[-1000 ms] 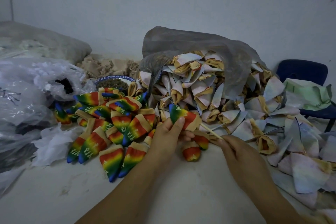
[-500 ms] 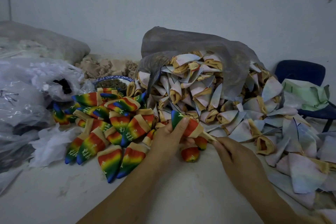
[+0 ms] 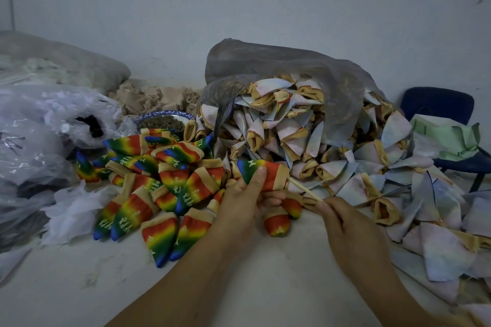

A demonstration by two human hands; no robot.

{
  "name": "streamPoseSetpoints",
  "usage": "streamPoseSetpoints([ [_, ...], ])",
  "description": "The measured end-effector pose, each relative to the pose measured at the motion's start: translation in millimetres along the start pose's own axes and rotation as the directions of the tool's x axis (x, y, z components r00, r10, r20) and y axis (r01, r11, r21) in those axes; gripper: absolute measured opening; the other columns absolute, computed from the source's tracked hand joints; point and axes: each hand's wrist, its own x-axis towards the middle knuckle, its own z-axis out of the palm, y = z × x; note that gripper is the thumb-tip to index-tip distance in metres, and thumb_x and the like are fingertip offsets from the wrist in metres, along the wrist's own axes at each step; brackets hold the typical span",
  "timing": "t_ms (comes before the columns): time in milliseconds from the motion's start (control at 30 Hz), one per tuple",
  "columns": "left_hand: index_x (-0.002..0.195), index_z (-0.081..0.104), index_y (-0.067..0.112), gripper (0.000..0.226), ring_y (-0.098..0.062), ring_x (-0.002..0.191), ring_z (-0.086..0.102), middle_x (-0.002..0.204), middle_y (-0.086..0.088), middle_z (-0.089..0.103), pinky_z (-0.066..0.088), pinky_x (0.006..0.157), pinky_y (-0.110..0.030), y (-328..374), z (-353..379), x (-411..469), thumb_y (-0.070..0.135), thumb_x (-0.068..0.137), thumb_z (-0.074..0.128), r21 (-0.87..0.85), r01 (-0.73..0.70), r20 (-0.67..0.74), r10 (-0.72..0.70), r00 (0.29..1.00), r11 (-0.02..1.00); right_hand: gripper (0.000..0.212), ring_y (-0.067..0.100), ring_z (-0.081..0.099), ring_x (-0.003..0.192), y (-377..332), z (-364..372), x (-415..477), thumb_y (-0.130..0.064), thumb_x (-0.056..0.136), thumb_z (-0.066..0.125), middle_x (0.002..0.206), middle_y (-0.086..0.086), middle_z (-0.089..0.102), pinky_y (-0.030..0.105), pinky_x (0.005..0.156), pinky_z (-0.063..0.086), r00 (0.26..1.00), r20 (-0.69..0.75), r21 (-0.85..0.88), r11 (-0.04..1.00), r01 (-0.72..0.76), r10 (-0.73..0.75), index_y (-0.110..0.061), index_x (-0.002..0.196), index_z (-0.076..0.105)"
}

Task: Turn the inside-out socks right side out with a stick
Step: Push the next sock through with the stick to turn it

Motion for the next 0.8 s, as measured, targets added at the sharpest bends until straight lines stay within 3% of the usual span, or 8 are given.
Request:
streamPoseSetpoints([
  [167,0.086,0.075,0.010,0.042,-0.018,0.067,0.072,0.076,-0.016,0.074,0.055,0.059,-0.019,3.6,3.3,2.9,0.044,0.089,0.050,0.000,-0.075,0.026,0.075,0.997,0.997,0.040,0.000,0.053,0.068,-11.6,4.9,-4.0,-0.062,0.083,0.026,0.063,-0.016,0.056,0.025,0.050,0.033,1.000,-0.006,0.170,0.985,-0.017,0.018,-0.038,0.086,0.059],
  [300,0.080,0.073,0.011,0.035,-0.014,0.058,0.064,0.066,-0.010,0.068,0.055,0.063,-0.021,3.0,-4.2,1.0,0.040,0.088,0.054,0.021,-0.015,0.021,0.015,1.000,1.000,0.031,-0.001,0.053,0.067,-3.4,7.5,1.2,-0.052,0.091,0.038,0.066,-0.013,0.057,0.019,0.053,0.034,0.999,0.048,0.084,0.996,0.010,-0.014,-0.037,0.097,0.064],
  [400,0.076,0.069,0.021,0.018,-0.019,0.059,0.049,0.067,-0.012,0.052,0.044,0.071,-0.028,6.0,-7.6,0.1,0.034,0.086,0.064,-0.008,0.024,-0.014,-0.024,1.000,1.000,0.030,0.004,0.053,0.070,1.7,3.6,4.7,-0.043,0.092,0.043,0.076,-0.012,0.058,0.024,0.057,0.040,0.996,-0.021,0.090,0.992,0.093,-0.092,-0.031,0.105,0.068],
  [467,0.082,0.069,0.021,0.007,-0.015,0.053,0.046,0.064,-0.008,0.050,0.041,0.061,-0.024,8.8,-10.7,-0.3,0.023,0.088,0.066,-0.077,0.036,-0.033,-0.039,0.999,0.996,0.037,0.011,0.050,0.071,4.3,-0.7,7.2,-0.039,0.092,0.042,0.074,-0.012,0.050,0.026,0.056,0.039,0.987,-0.038,0.057,0.986,0.159,-0.157,-0.026,0.113,0.068],
  [533,0.076,0.071,0.022,0.025,-0.008,0.045,0.044,0.055,0.002,0.049,0.038,0.048,-0.019,8.7,-14.0,1.6,0.009,0.093,0.059,-0.137,0.043,-0.027,-0.048,0.999,0.990,0.041,0.016,0.046,0.071,6.9,-4.0,9.2,-0.035,0.092,0.040,0.071,-0.012,0.040,0.027,0.057,0.032,0.981,-0.010,0.006,0.981,0.193,-0.193,-0.022,0.120,0.066],
  [567,0.071,0.073,0.023,0.034,-0.008,0.048,0.046,0.055,0.001,0.051,0.039,0.049,-0.019,9.6,-14.6,2.1,0.004,0.094,0.055,-0.161,0.050,-0.026,-0.055,0.998,0.986,0.042,0.017,0.045,0.071,7.7,-4.8,9.8,-0.034,0.092,0.039,0.071,-0.009,0.039,0.029,0.059,0.031,0.980,-0.002,-0.016,0.980,0.200,-0.200,-0.021,0.121,0.066],
  [700,0.072,0.075,0.011,0.043,-0.012,0.064,0.058,0.069,-0.006,0.063,0.049,0.063,-0.022,8.3,-13.4,2.2,-0.008,0.092,0.043,-0.206,0.112,0.043,-0.105,0.994,0.972,0.035,0.019,0.044,0.071,3.1,-2.9,6.9,-0.031,0.097,0.042,0.072,-0.005,0.041,0.031,0.060,0.032,0.973,-0.031,-0.011,0.974,0.226,-0.227,-0.023,0.119,0.067],
  [800,0.091,0.067,-0.005,0.024,-0.013,0.066,0.053,0.067,-0.008,0.058,0.046,0.075,-0.028,4.5,-5.5,-1.1,-0.010,0.089,0.044,-0.133,0.134,0.076,-0.125,0.989,0.982,0.030,0.023,0.048,0.070,-3.0,-0.5,3.9,-0.030,0.099,0.045,0.073,-0.002,0.050,0.039,0.058,0.042,0.962,-0.069,-0.009,0.965,0.263,-0.262,-0.021,0.115,0.069],
])
